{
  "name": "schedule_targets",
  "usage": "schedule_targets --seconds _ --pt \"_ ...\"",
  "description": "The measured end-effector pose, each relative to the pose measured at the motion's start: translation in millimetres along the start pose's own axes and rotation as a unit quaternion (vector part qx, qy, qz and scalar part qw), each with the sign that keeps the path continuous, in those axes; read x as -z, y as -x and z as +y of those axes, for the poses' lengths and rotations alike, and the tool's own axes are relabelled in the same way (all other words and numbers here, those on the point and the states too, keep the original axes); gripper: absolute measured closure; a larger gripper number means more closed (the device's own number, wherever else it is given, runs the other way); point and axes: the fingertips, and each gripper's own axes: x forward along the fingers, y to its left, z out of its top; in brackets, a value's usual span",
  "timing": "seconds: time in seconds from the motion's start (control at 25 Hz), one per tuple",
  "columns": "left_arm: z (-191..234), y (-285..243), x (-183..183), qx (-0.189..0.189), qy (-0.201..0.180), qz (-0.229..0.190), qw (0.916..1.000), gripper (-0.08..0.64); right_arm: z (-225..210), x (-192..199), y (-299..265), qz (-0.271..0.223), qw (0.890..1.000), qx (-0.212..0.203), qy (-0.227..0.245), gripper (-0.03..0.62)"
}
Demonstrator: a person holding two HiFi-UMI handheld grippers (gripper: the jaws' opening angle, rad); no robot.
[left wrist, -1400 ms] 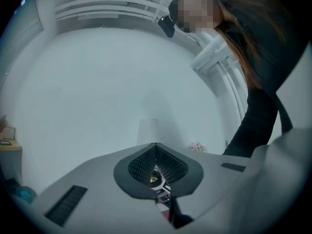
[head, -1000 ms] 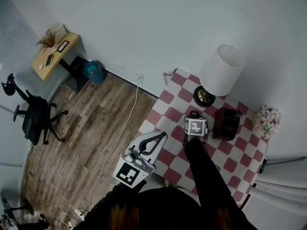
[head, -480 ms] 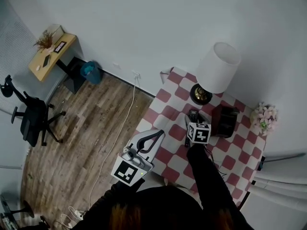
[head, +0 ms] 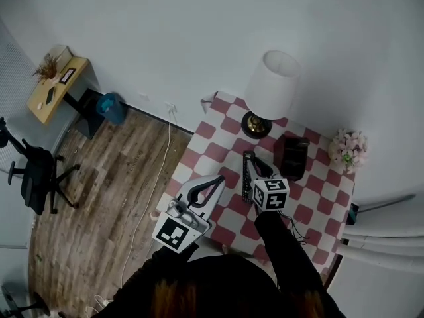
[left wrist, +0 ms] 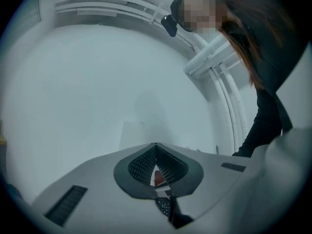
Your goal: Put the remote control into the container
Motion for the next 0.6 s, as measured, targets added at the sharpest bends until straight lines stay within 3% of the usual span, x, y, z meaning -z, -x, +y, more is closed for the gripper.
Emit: schedule_targets --seconds 0.16,0.36,0.6 --pt "-13.7 -6.8 -3.9 0.011 -0.007 -0.003 0.9999 0.558 -10.5 8.9 10.1 -0.001 1.000 -0.003 -0.026 0.509" --pt "-18.2 -8.7 4.2 0.014 -0.003 0.013 0.9998 0.558 -8.4 -2.1 38.8 -0.048 0.998 -0.024 -0.040 0.512" --pt "-31.0 -24.7 29.4 0.045 0.016 0.035 0.9982 0.558 -14.7 -6.2 75.6 -0.096 0.993 -0.042 -0.049 0.515"
